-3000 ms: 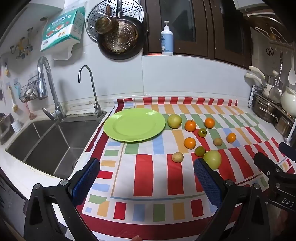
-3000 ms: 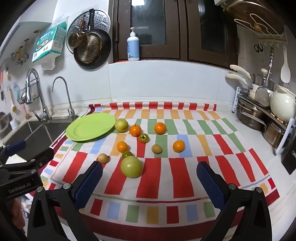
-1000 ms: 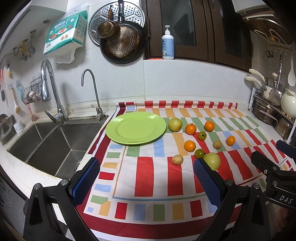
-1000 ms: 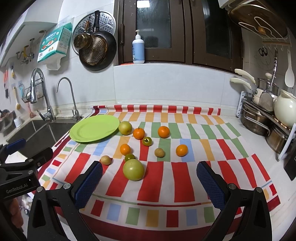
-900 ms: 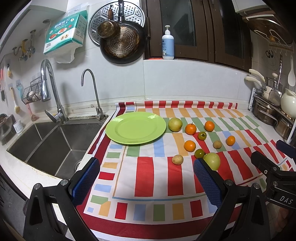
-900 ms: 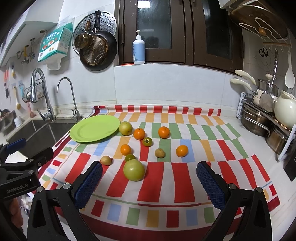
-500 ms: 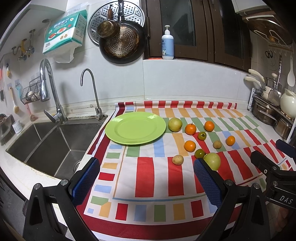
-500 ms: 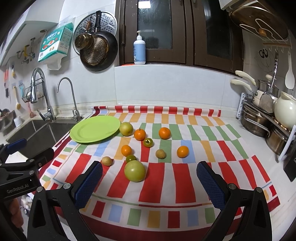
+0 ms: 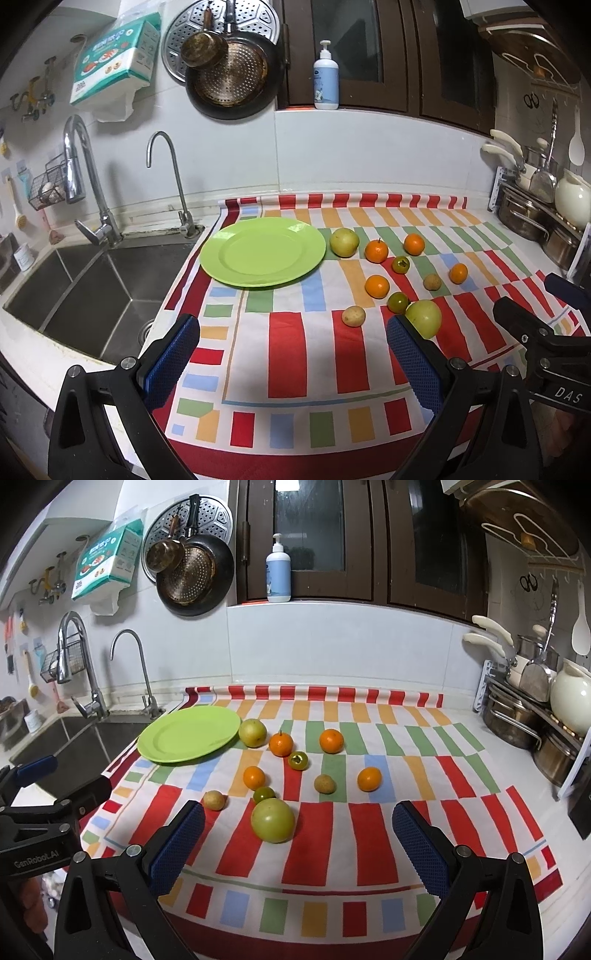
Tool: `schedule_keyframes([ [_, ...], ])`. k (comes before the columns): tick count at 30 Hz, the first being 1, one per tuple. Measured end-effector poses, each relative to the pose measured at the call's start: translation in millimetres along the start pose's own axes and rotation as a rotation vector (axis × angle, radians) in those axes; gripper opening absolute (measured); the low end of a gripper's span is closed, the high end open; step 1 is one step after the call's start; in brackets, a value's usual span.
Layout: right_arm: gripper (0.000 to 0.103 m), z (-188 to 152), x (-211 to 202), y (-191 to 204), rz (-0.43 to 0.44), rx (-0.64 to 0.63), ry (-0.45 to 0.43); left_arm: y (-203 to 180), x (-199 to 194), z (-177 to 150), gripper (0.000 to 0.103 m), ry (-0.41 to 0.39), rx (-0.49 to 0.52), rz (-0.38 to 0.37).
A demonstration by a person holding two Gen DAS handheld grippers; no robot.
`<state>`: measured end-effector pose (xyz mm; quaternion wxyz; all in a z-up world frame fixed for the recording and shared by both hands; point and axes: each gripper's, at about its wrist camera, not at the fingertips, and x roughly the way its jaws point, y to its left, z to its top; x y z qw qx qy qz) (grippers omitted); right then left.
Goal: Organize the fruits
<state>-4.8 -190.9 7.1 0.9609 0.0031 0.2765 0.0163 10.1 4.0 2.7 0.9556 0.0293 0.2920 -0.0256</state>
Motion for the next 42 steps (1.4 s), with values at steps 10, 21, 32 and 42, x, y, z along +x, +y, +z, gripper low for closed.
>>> schedule_keyframes([
  [10,0.1,3,31,11,-0.012,0.03,0.061,5,35,11,0.096,0.038,0.119,-0.054],
  [21,0.081,-7,83,21,-0.047,0.065,0.211,-6,100,10,0.073,0.124,0.307,-0.275],
  [32,0.067,-25,119,24,-0.057,0.104,0.343,-28,152,-2,0.054,0.247,0.421,-0.439],
  [42,0.055,-29,135,27,-0.035,0.119,0.378,-37,174,-4,0.039,0.309,0.414,-0.512],
])
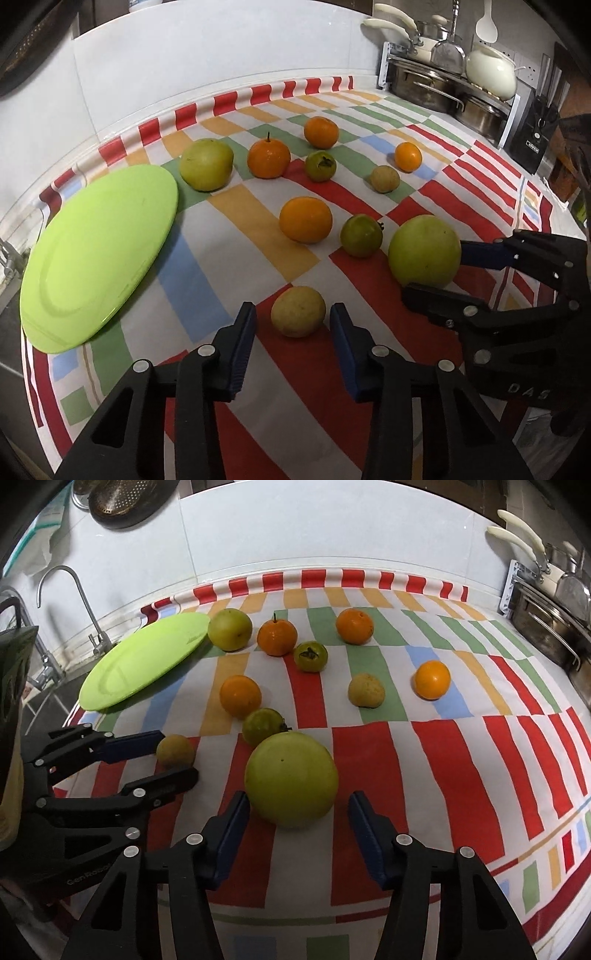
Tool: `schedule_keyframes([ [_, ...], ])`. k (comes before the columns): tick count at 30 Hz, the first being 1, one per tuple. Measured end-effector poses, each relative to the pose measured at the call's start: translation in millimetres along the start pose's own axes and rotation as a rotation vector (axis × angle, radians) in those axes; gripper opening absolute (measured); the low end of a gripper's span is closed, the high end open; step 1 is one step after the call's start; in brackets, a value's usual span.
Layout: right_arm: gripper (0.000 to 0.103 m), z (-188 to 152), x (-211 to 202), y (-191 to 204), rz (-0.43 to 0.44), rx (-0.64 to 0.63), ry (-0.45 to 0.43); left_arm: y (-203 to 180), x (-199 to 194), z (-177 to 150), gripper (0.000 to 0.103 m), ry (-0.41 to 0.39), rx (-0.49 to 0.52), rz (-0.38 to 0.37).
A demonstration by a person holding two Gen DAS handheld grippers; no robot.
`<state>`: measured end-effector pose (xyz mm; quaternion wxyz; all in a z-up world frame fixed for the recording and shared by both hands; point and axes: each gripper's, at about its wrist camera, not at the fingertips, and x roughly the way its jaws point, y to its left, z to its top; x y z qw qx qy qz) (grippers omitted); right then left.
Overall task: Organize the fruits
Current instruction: 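Grasp the small brown fruit with the left tool while the right tool grasps the large yellow-green fruit, then lift both held fruits and carry them over the light-green plate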
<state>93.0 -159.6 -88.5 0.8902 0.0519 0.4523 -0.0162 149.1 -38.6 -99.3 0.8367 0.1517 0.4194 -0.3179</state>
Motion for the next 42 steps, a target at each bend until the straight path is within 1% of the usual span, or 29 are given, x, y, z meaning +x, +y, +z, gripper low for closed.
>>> schedule_keyframes([
  [3,0.054,2,3,2,0.008,-0.002,-0.003,1,2,2,0.036,0.0,0.003,-0.008],
  [4,0.054,3,4,2,0.01,-0.004,-0.005,1,3,3,0.031,-0.001,0.005,-0.01],
  [5,0.052,4,4,4,0.008,-0.01,-0.009,1,3,3,0.029,-0.001,0.005,-0.012],
  [9,0.051,6,6,3,0.013,-0.005,-0.01,1,3,4,0.029,-0.006,0.006,-0.01],
  [11,0.051,6,6,4,0.011,-0.005,-0.013,3,2,4,0.029,-0.008,-0.007,-0.015],
  [17,0.05,7,4,4,0.022,0.0,-0.021,10,-8,7,0.029,-0.034,-0.046,0.004],
  [23,0.05,15,-5,12,0.027,-0.021,-0.044,20,-26,8,0.029,-0.077,-0.076,0.046],
  [27,0.05,27,-13,22,0.05,-0.052,-0.074,31,-43,11,0.029,-0.114,-0.104,0.085],
  [34,0.05,62,-16,51,0.104,-0.142,-0.143,70,-67,19,0.029,-0.169,-0.161,0.214],
  [38,0.05,83,-11,71,0.127,-0.188,-0.176,92,-72,21,0.029,-0.18,-0.177,0.255],
  [42,0.05,103,-3,94,0.147,-0.228,-0.196,114,-73,24,0.029,-0.187,-0.195,0.273],
])
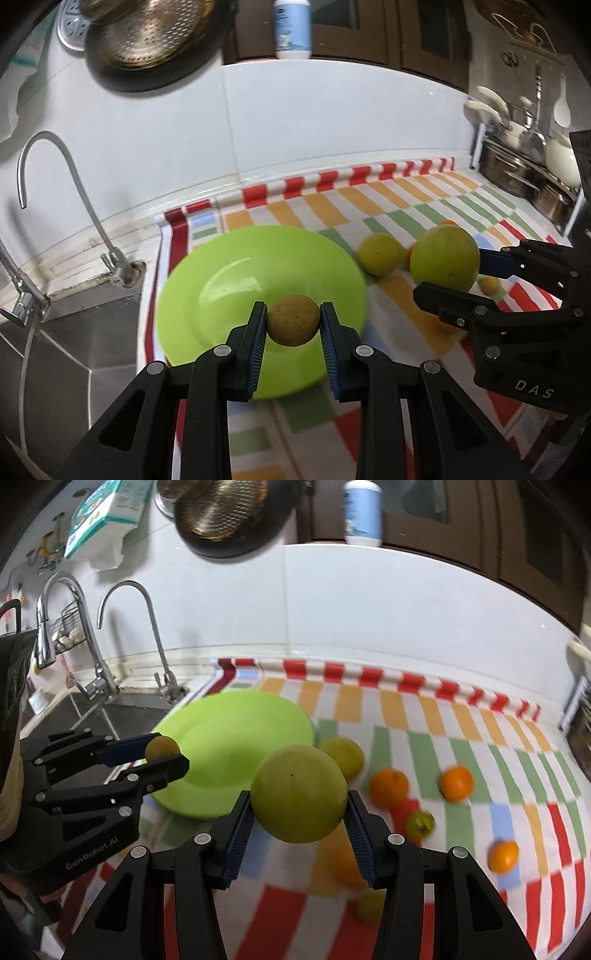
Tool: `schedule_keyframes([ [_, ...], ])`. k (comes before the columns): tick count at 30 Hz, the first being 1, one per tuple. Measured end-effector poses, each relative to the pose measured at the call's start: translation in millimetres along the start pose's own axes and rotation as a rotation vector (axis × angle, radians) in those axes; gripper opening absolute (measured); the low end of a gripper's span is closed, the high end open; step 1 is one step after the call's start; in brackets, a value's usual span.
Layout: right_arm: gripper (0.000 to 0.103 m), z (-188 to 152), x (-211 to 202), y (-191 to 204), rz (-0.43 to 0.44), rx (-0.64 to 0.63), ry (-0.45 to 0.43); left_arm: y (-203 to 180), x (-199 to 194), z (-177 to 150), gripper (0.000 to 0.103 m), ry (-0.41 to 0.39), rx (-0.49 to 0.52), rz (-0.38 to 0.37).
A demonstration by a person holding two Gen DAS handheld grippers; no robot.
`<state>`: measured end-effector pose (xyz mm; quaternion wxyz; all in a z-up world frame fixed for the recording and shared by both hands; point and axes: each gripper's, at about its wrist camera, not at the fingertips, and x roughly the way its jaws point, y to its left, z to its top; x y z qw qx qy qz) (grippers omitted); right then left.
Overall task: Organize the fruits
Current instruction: 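Lift both held fruits and carry them over the light-green plate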
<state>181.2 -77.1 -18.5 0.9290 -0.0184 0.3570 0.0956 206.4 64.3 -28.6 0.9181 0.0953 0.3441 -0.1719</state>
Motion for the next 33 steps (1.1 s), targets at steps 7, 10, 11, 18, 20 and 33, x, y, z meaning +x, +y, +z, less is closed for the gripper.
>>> schedule_keyframes([
  [7,0.05,26,35,16,0.04,0.013,0.011,41,19,10,0.029,0.003,-0.039,0.025],
  [10,0.05,37,54,23,0.046,-0.002,0.029,57,31,13,0.029,0.008,-0.045,0.039],
  [11,0.05,40,59,25,0.052,-0.011,0.036,61,35,14,0.029,0.011,-0.047,0.046],
  [18,0.05,61,106,40,0.058,-0.069,0.095,80,66,21,0.029,0.034,-0.05,0.038],
  [20,0.05,64,118,40,0.063,-0.066,0.11,84,76,23,0.029,0.043,-0.047,0.031],
  [33,0.051,72,160,40,0.079,-0.046,0.183,99,103,23,0.032,0.08,-0.083,0.0],
])
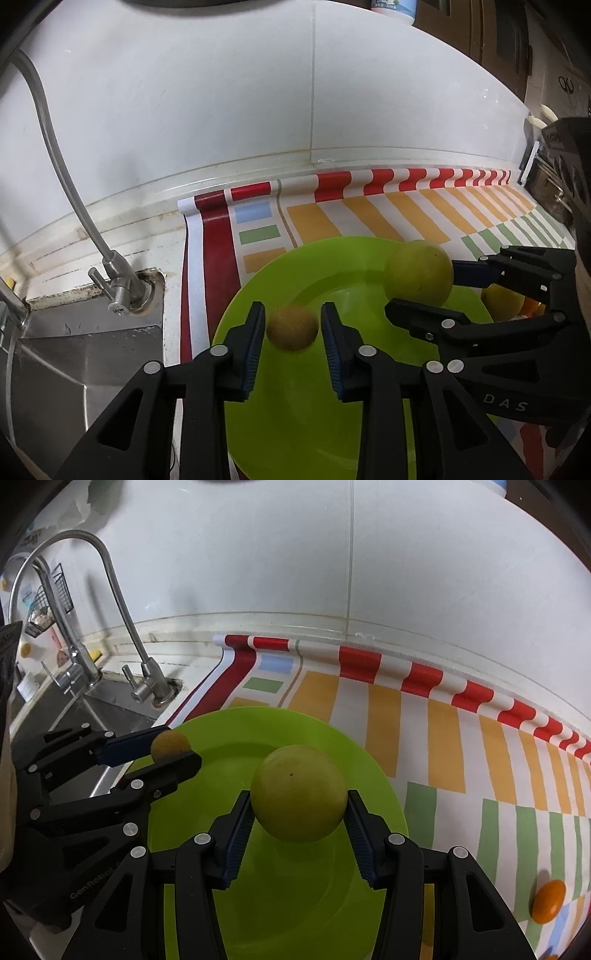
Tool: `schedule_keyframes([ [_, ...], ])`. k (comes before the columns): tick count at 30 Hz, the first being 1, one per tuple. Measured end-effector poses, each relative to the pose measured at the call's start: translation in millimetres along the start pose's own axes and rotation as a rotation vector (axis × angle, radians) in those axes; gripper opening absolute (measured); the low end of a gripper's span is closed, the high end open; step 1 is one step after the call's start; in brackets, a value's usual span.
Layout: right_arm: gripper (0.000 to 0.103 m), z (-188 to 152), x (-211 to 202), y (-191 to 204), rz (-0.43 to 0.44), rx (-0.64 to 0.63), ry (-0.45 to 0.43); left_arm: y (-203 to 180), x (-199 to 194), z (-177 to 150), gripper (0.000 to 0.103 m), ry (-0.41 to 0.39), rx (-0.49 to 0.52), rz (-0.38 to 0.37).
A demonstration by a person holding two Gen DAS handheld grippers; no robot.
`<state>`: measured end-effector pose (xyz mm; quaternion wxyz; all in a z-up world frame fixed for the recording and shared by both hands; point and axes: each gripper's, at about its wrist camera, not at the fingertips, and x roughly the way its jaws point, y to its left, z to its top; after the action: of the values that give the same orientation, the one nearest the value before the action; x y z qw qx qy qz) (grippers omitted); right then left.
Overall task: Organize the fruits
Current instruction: 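Lower both fruits onto the plate and open both tools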
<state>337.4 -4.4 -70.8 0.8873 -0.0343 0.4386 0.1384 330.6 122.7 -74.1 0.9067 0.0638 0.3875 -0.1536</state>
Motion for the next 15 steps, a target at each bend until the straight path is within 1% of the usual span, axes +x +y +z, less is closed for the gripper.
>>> schedule_keyframes([
  [2,0.052,0,0,-1,0.005,0.008,-0.006,1,-4,0,0.037,-0.008,-0.001,0.014],
  [4,0.056,0,-6,-2,-0.006,0.009,-0.026,3,-9,1,0.042,-0.016,-0.006,0.027],
  [5,0.058,0,-9,-2,-0.012,0.005,-0.041,4,-13,1,0.042,-0.02,-0.013,0.035],
  [7,0.058,-1,-18,-3,-0.018,0.01,-0.061,4,-20,2,0.043,-0.027,-0.025,0.042],
  [8,0.058,-1,-22,-4,-0.017,0.018,-0.068,4,-25,2,0.046,-0.031,-0.029,0.045],
  [11,0.058,-6,-35,-5,-0.017,0.041,-0.093,2,-42,1,0.05,-0.054,-0.033,0.067],
  [13,0.06,-11,-45,-4,-0.026,0.04,-0.105,0,-53,0,0.055,-0.069,-0.04,0.075],
  [15,0.064,-17,-55,-3,-0.036,0.041,-0.122,-4,-64,-3,0.055,-0.079,-0.044,0.081],
])
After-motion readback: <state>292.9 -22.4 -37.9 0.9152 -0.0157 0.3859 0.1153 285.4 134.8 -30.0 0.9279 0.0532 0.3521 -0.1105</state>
